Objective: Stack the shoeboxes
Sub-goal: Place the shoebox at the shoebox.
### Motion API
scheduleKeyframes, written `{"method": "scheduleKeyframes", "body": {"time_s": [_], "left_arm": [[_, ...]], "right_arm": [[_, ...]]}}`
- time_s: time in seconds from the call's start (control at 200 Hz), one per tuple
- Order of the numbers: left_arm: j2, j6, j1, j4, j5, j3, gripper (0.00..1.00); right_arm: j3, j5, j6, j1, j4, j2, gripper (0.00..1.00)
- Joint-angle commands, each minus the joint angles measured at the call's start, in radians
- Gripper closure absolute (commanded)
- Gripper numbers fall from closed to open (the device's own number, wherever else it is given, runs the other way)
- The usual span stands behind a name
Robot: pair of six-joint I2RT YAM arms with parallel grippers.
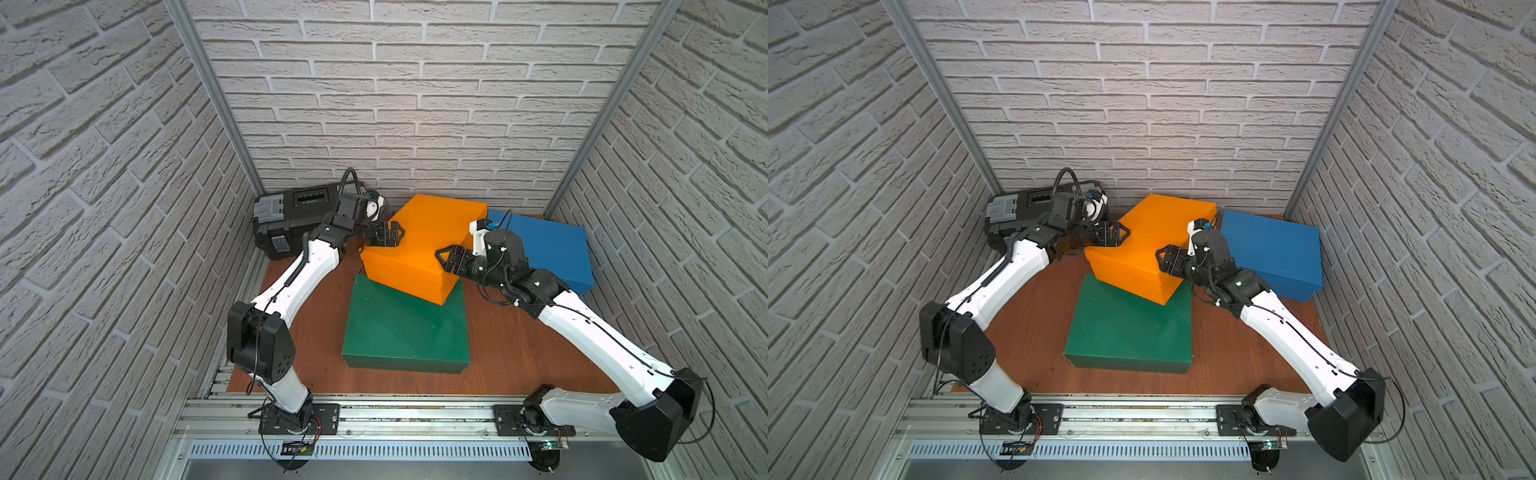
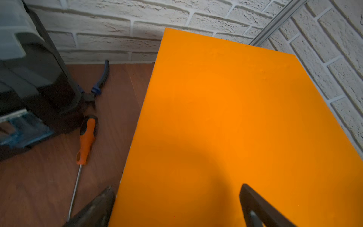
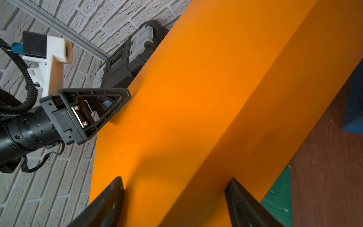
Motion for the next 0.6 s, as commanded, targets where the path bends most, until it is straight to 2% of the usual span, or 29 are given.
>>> {"method": "scheduleKeyframes", "body": {"time_s": [0.0,0.295,0.595], "left_arm": [[-0.088,-0.038,-0.042,0.127,0.057,-0.072,0.02],[-0.199,-0.017,-0.053,0.118,0.018,-0.184,0.02],[-0.204,0.058,-0.034,0.044,-0.025,-0.219,0.02]], "right_arm": [[-0.042,-0.015,0.000,0.076,0.053,-0.048,0.20],[-0.132,0.095,0.023,0.204,0.006,-0.126,0.20],[-0.201,0.174,0.031,0.215,-0.062,-0.170,0.13]]}}
